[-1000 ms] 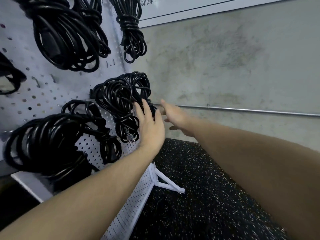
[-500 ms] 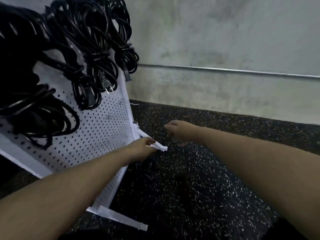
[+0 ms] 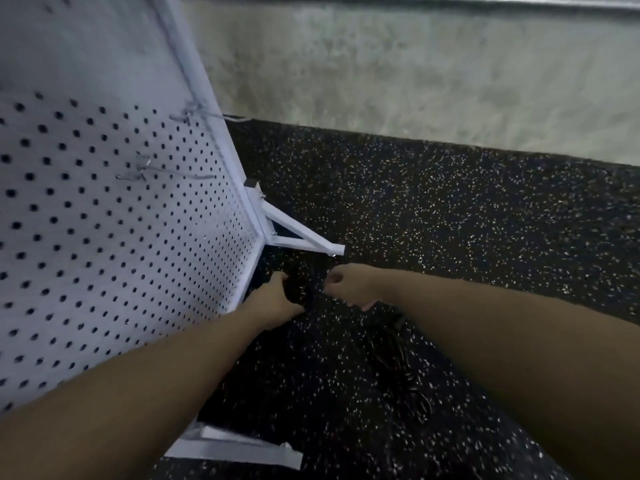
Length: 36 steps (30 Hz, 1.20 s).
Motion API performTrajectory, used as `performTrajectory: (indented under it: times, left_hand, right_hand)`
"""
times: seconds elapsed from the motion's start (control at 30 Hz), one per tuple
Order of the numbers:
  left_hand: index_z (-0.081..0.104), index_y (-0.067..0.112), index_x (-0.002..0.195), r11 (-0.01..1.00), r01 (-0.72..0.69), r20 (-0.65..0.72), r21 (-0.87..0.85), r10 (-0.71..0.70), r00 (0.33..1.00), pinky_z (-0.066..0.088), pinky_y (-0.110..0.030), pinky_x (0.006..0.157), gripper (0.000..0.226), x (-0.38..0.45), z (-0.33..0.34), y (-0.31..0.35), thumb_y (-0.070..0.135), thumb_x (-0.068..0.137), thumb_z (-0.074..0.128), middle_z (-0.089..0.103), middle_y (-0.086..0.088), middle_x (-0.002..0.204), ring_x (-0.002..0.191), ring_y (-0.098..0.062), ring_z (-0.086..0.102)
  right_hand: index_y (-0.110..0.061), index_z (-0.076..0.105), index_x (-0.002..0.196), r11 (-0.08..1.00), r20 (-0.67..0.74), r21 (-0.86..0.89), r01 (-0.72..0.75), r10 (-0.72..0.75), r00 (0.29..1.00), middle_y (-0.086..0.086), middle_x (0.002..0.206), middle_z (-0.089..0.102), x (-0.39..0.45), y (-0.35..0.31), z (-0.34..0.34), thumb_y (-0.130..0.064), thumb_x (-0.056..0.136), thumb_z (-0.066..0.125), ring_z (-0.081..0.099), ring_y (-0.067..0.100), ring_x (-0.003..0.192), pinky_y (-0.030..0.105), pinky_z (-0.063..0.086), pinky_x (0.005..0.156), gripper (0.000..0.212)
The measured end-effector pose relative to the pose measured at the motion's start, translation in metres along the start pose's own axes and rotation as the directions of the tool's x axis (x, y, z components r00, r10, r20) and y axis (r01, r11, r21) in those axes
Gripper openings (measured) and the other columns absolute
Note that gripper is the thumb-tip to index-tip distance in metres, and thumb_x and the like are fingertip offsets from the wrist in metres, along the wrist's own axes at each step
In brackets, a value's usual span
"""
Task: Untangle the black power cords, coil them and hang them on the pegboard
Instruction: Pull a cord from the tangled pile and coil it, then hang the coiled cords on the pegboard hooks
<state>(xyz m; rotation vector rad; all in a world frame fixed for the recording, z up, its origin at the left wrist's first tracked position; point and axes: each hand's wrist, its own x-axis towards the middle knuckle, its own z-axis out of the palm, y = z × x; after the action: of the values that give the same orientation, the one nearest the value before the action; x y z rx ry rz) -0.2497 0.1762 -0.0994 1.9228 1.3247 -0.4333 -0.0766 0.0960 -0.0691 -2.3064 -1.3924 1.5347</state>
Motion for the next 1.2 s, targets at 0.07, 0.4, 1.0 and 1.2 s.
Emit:
performTrajectory:
  times: [0.07, 0.4, 1.0, 1.2]
  left_hand:
    - [0.024, 0.022, 0.156, 1.0, 0.008, -0.004, 0.024, -0.008, 1.0, 0.051, -0.044, 0.103, 0.09, 0.019, 0.007, -0.005, 0.04, 0.086, 0.078, 0.053, -0.012, 0.143, 0.122, -0.028, 0.059]
    - [0.038, 0.037, 0.151, 0.991, -0.103, -0.109, 0.089, 0.112, 0.988, 0.051, -0.046, 0.101, 0.067, 0.04, 0.024, -0.017, 0.01, 0.093, 0.06, 0.05, -0.009, 0.136, 0.115, -0.031, 0.059]
    - [0.047, 0.042, 0.134, 0.732, -0.51, -0.393, -0.452, 0.35, 0.85, 0.049, -0.027, 0.097, 0.066, -0.128, -0.053, 0.063, 0.012, 0.086, 0.08, 0.06, 0.011, 0.124, 0.118, -0.008, 0.057]
    - [0.029, 0.042, 0.145, 0.62, -0.537, -0.461, -0.571, 0.299, 0.836, 0.059, -0.034, 0.09, 0.085, -0.184, -0.072, 0.079, 0.016, 0.085, 0.083, 0.067, 0.005, 0.119, 0.103, -0.017, 0.072]
  right_hand:
    - [-0.023, 0.054, 0.139, 1.0, 0.019, 0.011, -0.003, 0.003, 1.0, 0.001, 0.119, 0.051, 0.014, 0.004, 0.003, -0.036, 0.104, 0.047, 0.061, 0.024, 0.106, 0.037, 0.06, 0.081, 0.038]
    - [-0.017, 0.058, 0.135, 0.995, 0.008, 0.043, 0.087, -0.088, 0.996, 0.005, 0.12, 0.059, 0.027, 0.006, 0.004, -0.031, 0.105, 0.044, 0.065, 0.029, 0.109, 0.039, 0.062, 0.082, 0.035]
    - [-0.02, 0.072, 0.104, 0.865, -0.323, 0.402, 0.298, -0.171, 0.931, 0.015, 0.112, 0.074, -0.133, -0.046, -0.071, -0.039, 0.101, 0.059, 0.072, 0.029, 0.102, 0.048, 0.061, 0.088, 0.023]
    - [-0.01, 0.072, 0.103, 0.762, -0.437, 0.528, 0.374, -0.133, 0.889, 0.016, 0.098, 0.075, -0.186, -0.061, -0.077, -0.032, 0.101, 0.062, 0.075, 0.029, 0.087, 0.044, 0.064, 0.079, 0.024]
